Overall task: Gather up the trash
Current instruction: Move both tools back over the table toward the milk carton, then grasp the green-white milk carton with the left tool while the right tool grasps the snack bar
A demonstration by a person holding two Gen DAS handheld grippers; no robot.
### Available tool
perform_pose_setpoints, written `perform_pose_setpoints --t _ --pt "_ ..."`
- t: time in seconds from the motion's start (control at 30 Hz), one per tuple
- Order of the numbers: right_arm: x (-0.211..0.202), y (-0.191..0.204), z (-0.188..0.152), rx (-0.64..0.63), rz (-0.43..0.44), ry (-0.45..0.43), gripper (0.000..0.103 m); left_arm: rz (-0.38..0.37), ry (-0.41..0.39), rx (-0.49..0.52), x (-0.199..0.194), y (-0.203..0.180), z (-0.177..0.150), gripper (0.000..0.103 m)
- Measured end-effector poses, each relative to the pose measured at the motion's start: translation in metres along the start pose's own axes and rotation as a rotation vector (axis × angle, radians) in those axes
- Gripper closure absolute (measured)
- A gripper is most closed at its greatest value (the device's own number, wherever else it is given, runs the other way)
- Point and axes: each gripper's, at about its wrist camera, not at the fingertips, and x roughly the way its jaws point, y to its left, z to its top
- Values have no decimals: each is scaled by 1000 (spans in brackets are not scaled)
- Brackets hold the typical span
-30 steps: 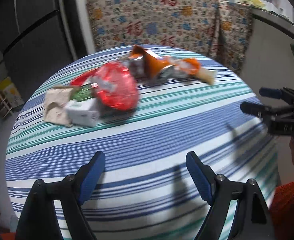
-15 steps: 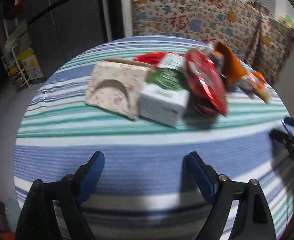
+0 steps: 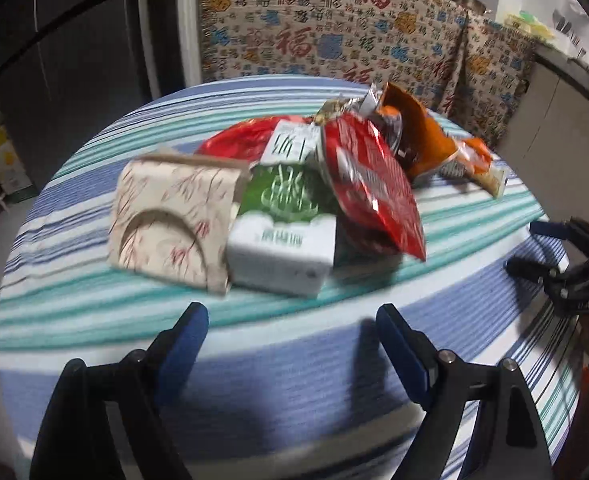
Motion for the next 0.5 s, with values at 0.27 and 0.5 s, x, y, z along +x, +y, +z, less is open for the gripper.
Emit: perform_pose_setpoints --t 0.27,0.5 --pt "2 -17 -2 45 0 11 1 -32 -59 32 9 7 28 33" --pt "-7 -44 12 59 -52 -45 2 -4 -51 -10 -4 0 8 55"
